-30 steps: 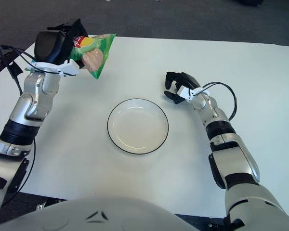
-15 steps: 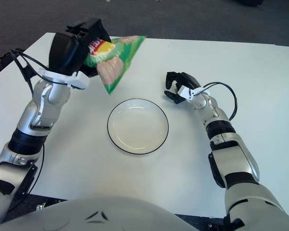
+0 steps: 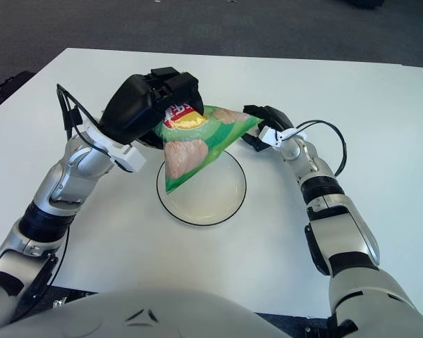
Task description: Put the snack into the plate.
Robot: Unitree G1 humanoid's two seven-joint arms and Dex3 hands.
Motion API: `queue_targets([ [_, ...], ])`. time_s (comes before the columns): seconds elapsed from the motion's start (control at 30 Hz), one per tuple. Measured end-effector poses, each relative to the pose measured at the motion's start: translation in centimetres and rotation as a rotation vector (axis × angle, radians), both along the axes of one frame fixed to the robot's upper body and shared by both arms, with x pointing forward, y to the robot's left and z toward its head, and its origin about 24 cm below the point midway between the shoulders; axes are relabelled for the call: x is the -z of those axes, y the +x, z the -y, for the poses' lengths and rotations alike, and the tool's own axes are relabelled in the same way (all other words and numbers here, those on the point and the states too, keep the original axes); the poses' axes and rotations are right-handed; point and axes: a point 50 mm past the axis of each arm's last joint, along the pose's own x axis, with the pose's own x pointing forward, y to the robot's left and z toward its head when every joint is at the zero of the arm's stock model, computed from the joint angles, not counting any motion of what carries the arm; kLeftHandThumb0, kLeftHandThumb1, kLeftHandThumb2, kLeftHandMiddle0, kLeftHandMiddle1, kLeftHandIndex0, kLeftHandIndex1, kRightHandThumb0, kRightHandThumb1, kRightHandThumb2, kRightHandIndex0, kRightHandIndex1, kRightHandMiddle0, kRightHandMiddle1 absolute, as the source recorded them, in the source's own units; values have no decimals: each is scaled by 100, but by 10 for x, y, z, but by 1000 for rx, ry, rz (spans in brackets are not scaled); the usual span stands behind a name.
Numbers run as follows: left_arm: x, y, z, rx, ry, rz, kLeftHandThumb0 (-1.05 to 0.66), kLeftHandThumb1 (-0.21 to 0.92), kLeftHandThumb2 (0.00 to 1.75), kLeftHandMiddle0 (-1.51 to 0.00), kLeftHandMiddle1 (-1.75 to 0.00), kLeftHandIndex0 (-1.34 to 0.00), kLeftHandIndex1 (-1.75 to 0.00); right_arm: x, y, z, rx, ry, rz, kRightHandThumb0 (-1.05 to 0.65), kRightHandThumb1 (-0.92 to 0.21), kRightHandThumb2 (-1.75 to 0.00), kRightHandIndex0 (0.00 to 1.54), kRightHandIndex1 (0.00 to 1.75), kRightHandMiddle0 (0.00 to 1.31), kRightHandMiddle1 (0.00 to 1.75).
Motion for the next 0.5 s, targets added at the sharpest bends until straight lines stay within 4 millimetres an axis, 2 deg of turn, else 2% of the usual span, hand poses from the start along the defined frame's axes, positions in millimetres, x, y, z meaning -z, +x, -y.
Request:
queue_targets([
  [0.2,8,3,5,85,32,-25,0,-7,175,-91,-171,-67,-175,1,1,1,26,9,4,-48,-33,-130,117,175,61,175],
  [0.5,20,-4,20,178,108,-26,0,-7,174,-92,-169,-68,-175,0,2,2,48,55,5,-47,-37,-125,116,175,57,174],
])
